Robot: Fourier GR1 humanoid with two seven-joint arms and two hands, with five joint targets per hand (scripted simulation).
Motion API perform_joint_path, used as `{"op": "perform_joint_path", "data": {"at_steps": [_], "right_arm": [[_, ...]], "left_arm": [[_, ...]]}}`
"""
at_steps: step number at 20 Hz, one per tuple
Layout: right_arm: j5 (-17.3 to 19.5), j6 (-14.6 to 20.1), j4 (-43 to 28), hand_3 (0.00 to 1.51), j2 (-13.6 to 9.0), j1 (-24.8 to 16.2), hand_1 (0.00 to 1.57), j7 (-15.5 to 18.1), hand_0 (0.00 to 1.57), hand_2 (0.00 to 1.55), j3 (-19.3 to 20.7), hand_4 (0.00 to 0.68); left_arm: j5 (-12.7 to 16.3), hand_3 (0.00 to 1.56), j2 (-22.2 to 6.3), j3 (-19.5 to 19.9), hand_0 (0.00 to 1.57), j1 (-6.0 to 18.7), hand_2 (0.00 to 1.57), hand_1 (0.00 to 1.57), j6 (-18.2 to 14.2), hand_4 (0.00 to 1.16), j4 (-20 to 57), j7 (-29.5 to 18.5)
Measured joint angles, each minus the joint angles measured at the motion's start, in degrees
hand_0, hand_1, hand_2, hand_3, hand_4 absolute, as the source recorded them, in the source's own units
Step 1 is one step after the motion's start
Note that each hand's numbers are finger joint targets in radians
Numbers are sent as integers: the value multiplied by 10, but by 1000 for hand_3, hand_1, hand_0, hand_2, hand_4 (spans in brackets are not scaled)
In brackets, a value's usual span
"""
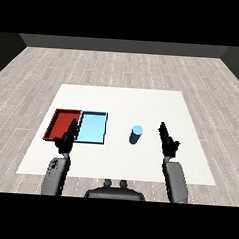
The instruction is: Pick the blue can and put it in the blue box
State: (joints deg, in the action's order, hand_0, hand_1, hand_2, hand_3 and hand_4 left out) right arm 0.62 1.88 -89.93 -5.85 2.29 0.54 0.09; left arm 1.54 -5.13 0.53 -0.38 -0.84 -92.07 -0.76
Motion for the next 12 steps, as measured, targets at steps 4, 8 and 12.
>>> {"op": "perform_joint_path", "data": {"at_steps": [4, 8, 12], "right_arm": [[18, 15, 19, 0, 22, 6, 0, -14, 0, 0, -15, 0], [6, 25, 30, 0, 44, 18, 0, 24, 0, 0, -52, 0], [-20, -1, 38, 0, 53, 20, 0, 102, 0, 0, -66, 0]], "left_arm": [[-4, 0, 5, 0, 0, -4, 0, 0, 2, 0, 8, 0], [-6, 0, 20, -4, 0, -7, 0, 0, -3, 0, -2, -48], [8, 0, 22, 9, 0, -17, 0, 0, 13, 0, -2, -134]]}}
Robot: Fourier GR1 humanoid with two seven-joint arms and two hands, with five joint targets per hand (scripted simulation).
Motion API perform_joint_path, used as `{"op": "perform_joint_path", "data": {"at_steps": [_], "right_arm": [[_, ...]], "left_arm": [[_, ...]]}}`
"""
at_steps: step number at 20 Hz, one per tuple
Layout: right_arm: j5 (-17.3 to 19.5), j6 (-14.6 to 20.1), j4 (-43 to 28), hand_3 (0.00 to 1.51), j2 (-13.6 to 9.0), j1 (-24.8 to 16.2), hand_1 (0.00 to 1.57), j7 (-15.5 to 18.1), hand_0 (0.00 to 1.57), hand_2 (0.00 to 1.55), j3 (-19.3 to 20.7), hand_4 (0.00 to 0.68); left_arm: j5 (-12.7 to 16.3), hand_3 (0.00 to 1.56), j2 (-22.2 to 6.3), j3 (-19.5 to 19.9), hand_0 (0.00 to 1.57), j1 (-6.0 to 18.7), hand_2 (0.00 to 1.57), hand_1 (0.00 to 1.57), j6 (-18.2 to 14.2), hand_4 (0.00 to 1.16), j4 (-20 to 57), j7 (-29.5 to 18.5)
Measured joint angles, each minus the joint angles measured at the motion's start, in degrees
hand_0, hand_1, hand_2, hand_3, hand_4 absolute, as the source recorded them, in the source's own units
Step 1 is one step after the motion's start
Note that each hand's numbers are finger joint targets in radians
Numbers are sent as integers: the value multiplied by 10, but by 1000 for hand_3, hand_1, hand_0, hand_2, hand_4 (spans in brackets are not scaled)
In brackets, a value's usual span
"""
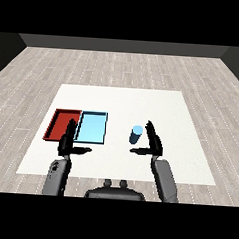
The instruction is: Pick the blue can and put it in the blue box
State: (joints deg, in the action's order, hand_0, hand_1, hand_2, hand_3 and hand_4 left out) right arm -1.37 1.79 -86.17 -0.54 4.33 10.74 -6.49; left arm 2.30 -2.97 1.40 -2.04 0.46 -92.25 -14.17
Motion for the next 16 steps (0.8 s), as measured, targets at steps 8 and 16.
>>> {"op": "perform_joint_path", "data": {"at_steps": [8, 16], "right_arm": [[-18, -22, 37, 0, 0, 7, 0, 70, 0, 0, -3, 0], [-22, -18, 45, 0, 2, -1, 0, 87, 0, 0, -4, 0]], "left_arm": [[0, 0, 7, 9, 0, 4, 0, 0, 10, 0, 44, -86], [-6, 0, 11, 6, 0, 10, 0, 0, 2, 0, 44, -94]]}}
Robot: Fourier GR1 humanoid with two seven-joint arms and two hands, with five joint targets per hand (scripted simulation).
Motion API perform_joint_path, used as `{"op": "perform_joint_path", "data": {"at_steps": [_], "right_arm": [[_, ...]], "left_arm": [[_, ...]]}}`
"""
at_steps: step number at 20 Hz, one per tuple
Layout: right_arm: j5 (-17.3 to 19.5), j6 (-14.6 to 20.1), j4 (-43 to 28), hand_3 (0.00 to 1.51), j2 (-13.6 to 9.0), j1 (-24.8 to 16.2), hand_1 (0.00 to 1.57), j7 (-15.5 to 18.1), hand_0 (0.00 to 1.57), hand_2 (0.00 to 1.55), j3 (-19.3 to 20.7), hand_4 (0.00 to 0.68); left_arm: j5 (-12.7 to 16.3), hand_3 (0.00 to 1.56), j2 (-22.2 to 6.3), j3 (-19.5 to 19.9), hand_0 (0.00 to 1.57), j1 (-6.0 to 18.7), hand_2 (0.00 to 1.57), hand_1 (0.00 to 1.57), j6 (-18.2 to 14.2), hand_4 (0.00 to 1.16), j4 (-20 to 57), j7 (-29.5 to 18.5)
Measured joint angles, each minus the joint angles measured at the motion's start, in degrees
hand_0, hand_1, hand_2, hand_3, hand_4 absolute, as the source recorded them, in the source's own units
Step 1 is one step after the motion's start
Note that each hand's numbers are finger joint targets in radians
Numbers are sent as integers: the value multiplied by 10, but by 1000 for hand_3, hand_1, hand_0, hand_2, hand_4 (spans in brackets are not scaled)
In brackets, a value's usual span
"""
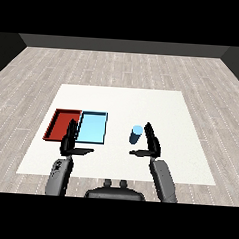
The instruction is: Pick the blue can and put it in the blue box
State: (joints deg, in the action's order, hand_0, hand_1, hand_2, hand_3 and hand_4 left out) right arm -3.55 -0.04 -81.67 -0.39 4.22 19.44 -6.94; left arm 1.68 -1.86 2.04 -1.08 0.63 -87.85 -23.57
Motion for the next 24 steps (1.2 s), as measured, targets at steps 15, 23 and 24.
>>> {"op": "perform_joint_path", "data": {"at_steps": [15, 23, 24], "right_arm": [[-21, 10, 102, 0, -2, 69, 0, -10, 0, 0, 42, 0], [-35, 20, 156, 0, -5, 100, 0, -10, 0, 0, 63, 0], [-36, 22, 171, 0, -3, 112, 0, -9, 0, 0, 67, 0]], "left_arm": [[-9, 0, -3, -6, 0, -15, 0, 0, -10, 0, -32, 22], [-14, 0, -1, -5, 0, -6, 0, 0, -12, 0, -8, 6], [-16, 0, 1, -7, 0, -14, 0, 0, -14, 0, -16, 7]]}}
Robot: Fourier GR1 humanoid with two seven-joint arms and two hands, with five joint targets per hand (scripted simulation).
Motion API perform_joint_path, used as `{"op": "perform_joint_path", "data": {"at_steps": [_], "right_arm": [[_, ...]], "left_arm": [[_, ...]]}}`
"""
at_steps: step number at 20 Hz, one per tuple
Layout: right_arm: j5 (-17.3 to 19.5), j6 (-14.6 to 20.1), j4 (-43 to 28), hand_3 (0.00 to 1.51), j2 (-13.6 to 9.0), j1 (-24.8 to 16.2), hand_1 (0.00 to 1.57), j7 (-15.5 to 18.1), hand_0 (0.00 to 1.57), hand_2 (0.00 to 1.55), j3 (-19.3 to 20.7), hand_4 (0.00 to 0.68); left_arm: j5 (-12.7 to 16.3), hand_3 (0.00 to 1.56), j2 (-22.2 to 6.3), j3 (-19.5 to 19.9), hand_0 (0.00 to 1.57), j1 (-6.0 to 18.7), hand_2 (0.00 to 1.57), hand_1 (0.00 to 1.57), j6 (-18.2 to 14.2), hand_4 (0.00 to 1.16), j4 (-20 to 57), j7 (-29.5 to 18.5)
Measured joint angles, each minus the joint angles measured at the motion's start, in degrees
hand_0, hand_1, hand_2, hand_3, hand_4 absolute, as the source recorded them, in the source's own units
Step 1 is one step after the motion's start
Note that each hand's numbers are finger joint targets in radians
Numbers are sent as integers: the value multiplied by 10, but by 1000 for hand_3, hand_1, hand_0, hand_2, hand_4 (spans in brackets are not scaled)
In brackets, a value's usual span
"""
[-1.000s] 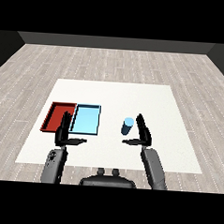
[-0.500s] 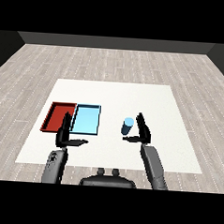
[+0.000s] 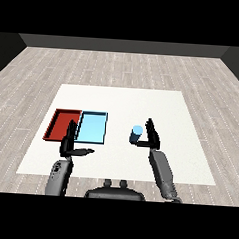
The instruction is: Pick the blue can and put it in the blue box
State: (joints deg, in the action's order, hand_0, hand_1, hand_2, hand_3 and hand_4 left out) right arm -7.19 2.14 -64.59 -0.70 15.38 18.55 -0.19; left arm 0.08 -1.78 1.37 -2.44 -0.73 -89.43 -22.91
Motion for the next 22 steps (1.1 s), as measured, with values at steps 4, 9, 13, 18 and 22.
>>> {"op": "perform_joint_path", "data": {"at_steps": [4, 9, 13, 18, 22], "right_arm": [[-13, 7, 24, 0, 4, 2, 0, 11, 0, 0, -6, 0], [-29, -4, 111, 0, 5, 52, 0, 34, 0, 0, 12, 0], [-49, 6, 162, 0, 6, 83, 0, 55, 0, 0, 6, 0], [-61, 4, 193, 0, 6, 99, 0, 60, 0, 0, 12, 0], [-69, -4, 191, 0, 7, 96, 0, 63, 0, 0, 10, 0]], "left_arm": [[2, 0, -1, 3, 0, 1, 0, 0, -2, 0, -13, 10], [0, 0, -1, 2, 0, 5, 0, 0, -5, 0, -8, 5], [11, 0, -13, 19, 0, 14, 0, 0, 4, 0, 1, 2], [8, 0, -13, 16, 0, 1, 0, 0, 4, 0, -13, 3], [1, 0, -9, 13, 0, 11, 0, 0, -2, 0, -13, 12]]}}
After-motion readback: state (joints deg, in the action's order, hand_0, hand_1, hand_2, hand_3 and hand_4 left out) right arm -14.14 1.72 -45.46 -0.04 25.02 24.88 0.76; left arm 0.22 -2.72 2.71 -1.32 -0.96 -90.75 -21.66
